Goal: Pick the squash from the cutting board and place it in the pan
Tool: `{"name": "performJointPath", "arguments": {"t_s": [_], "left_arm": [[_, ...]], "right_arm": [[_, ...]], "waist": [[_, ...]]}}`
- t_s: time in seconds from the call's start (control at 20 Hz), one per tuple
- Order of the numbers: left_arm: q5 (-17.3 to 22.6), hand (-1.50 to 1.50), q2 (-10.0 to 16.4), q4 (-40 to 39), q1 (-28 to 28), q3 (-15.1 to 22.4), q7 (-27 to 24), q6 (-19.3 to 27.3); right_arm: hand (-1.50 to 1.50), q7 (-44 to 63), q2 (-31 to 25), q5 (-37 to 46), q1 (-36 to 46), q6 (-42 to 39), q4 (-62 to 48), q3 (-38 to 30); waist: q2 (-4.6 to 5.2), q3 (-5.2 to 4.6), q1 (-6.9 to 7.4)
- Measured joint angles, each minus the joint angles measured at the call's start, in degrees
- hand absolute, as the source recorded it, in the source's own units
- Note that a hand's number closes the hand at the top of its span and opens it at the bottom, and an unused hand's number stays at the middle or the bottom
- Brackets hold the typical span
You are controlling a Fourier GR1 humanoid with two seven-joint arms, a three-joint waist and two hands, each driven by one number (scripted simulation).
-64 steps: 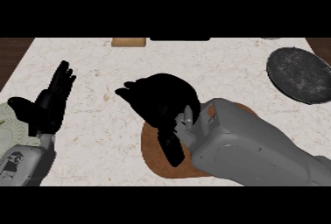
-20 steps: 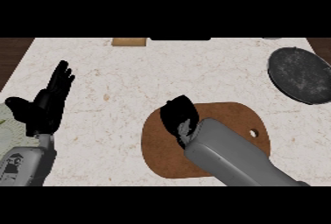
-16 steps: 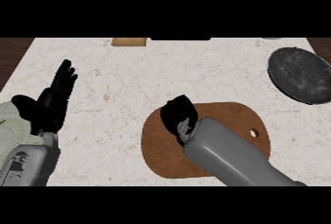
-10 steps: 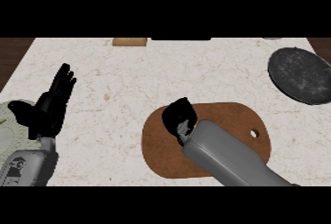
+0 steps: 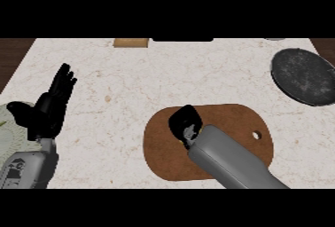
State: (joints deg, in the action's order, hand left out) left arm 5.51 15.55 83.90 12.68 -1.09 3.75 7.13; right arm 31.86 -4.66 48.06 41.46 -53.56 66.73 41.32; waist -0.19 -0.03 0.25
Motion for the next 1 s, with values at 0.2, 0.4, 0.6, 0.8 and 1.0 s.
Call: {"name": "performJointPath", "arguments": {"t_s": [0.2,0.4,0.6,0.8,1.0], "left_arm": [[-0.70,0.00,-0.73,-0.11,0.91,-0.25,0.81,0.46],[-1.36,0.00,-1.13,0.25,-0.18,-0.51,-0.09,-0.12],[-0.94,0.00,-0.62,0.51,-1.10,-1.56,0.00,-0.58],[-0.72,0.00,-0.51,1.00,-2.62,-2.31,-0.47,-0.39],[-0.91,0.00,-0.77,1.67,-3.38,-2.23,-0.67,-0.29]], "right_arm": [[1.50,-5.67,-1.68,2.15,0.38,0.69,0.08,1.23],[1.50,-9.80,-2.16,4.27,0.66,1.33,-0.40,0.66],[1.50,-10.57,-4.63,3.88,-6.06,7.79,5.00,-2.71],[1.50,-12.42,-8.28,1.56,-15.64,17.66,12.56,-8.38],[1.50,-13.82,-12.70,2.26,-23.88,26.99,21.32,-11.94]], "waist": [[-0.12,0.01,0.05],[-0.15,0.05,0.14],[-0.45,0.12,-0.78],[-0.70,0.17,-2.33],[-0.52,0.13,-2.48]]}}
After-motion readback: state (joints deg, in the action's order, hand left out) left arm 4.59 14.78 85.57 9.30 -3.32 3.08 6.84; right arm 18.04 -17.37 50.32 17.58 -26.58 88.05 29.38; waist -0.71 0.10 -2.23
